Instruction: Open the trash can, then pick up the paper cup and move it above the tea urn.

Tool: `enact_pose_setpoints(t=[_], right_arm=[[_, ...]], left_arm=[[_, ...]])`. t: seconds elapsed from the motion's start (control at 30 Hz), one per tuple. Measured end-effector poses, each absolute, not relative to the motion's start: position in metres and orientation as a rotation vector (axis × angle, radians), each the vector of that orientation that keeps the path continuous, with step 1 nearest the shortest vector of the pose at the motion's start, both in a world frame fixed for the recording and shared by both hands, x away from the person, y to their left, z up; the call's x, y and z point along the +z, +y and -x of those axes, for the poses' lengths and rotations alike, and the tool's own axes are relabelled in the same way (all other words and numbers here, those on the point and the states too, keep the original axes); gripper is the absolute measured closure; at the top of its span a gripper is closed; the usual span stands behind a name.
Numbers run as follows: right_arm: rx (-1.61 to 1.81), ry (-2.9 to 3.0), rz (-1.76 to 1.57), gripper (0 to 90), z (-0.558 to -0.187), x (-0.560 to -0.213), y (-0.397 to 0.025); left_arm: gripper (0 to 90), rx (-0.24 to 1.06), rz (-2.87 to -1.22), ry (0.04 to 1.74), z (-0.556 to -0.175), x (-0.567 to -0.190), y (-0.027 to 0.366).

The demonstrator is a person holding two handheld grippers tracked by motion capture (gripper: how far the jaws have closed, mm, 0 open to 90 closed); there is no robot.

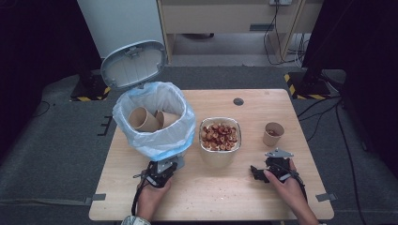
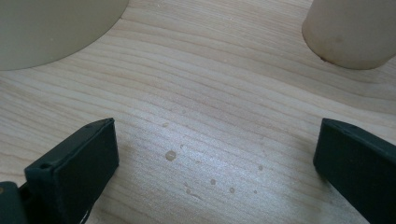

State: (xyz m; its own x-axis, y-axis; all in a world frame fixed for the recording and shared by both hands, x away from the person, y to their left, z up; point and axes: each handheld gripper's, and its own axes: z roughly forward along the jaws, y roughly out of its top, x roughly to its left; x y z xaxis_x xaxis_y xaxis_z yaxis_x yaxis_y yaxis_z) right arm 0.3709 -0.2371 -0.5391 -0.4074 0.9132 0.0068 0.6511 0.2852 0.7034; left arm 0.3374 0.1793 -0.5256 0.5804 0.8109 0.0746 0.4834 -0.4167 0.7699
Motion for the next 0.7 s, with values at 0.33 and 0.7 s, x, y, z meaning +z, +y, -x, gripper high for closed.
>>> enact_pose_setpoints(t=[0.33,0.7], right_arm=[[0.902,2.173,-1.398,0.9,-0.371,-0.539,-0.238],[0.94,2.137,-1.377,5.4,-0.371,-0.528,-0.25]], left_arm=[[89.5,0.574,-2.084,1.03,-0.338,-0.526,0.18],[89.5,0.579,-2.089,1.03,-0.338,-0.525,0.179]])
